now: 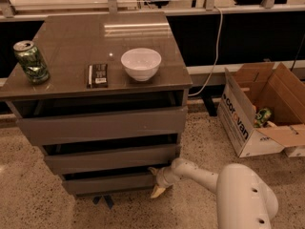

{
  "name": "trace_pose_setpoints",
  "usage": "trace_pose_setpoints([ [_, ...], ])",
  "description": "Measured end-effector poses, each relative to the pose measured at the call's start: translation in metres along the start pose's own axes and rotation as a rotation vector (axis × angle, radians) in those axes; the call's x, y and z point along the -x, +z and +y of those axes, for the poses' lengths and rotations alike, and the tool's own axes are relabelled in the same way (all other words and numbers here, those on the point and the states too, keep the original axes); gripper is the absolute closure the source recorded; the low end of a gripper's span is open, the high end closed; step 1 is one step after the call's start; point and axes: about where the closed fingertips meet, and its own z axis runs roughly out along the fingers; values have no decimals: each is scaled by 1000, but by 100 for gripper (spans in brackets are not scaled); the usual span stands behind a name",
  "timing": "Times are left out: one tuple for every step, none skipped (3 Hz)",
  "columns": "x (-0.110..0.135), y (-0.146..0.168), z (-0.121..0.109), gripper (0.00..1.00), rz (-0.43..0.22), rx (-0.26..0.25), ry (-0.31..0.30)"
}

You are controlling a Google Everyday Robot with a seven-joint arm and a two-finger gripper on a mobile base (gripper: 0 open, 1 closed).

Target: Open bottom drawer

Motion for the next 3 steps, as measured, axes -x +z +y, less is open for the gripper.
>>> trace_pose_setpoints([
  [3, -1, 15, 30, 0, 18, 9],
  [14, -3, 47, 31, -48, 39, 30],
  [27, -11, 82, 32, -109, 39, 56],
])
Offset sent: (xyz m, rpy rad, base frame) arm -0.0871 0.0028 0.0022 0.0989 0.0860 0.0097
